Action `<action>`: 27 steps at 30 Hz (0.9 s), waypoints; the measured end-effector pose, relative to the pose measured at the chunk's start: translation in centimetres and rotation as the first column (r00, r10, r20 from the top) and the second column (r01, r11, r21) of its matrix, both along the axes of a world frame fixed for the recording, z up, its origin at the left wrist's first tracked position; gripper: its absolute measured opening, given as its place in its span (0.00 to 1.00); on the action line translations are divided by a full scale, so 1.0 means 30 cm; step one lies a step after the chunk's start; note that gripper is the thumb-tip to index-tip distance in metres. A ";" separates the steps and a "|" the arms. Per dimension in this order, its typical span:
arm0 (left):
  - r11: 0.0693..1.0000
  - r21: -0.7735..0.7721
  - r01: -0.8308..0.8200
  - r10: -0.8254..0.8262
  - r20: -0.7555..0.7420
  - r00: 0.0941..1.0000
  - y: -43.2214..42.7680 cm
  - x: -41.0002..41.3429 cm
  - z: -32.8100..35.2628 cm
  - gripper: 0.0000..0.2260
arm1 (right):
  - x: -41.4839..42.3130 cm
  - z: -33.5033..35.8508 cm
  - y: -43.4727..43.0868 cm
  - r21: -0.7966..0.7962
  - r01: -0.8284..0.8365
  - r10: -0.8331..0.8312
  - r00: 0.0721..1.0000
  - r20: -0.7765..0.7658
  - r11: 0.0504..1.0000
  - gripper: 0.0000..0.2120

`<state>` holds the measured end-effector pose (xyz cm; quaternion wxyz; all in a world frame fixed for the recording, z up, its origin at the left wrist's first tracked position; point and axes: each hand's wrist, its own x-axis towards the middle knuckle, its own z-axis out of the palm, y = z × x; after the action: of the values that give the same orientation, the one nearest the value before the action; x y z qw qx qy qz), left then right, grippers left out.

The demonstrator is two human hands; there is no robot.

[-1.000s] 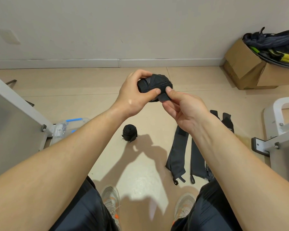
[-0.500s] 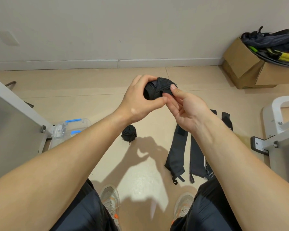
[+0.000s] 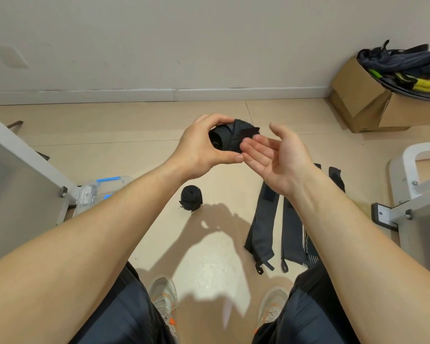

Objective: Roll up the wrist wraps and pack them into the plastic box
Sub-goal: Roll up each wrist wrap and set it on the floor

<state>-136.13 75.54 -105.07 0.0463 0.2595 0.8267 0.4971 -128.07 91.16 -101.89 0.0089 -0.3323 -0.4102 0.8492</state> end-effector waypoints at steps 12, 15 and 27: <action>0.998 0.055 0.002 -0.015 0.240 0.971 -0.023 0.004 0.023 0.26 | -0.031 -0.057 -0.021 0.677 -0.059 0.037 0.998 0.047 0.733 0.19; 0.992 0.128 0.014 -0.053 0.303 0.951 -0.033 0.009 0.041 0.25 | -0.032 -0.063 -0.005 0.563 -0.171 0.159 0.985 0.071 0.808 0.29; 0.896 0.233 -0.379 0.179 0.591 0.786 0.035 0.082 0.007 0.15 | -0.066 -0.081 -0.122 0.580 -0.095 0.172 0.982 -0.080 0.809 0.23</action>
<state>-133.66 76.60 -104.86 0.1636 -0.0192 0.7080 0.6867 -130.06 87.50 -104.32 0.0751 -0.2291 -0.6676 0.7044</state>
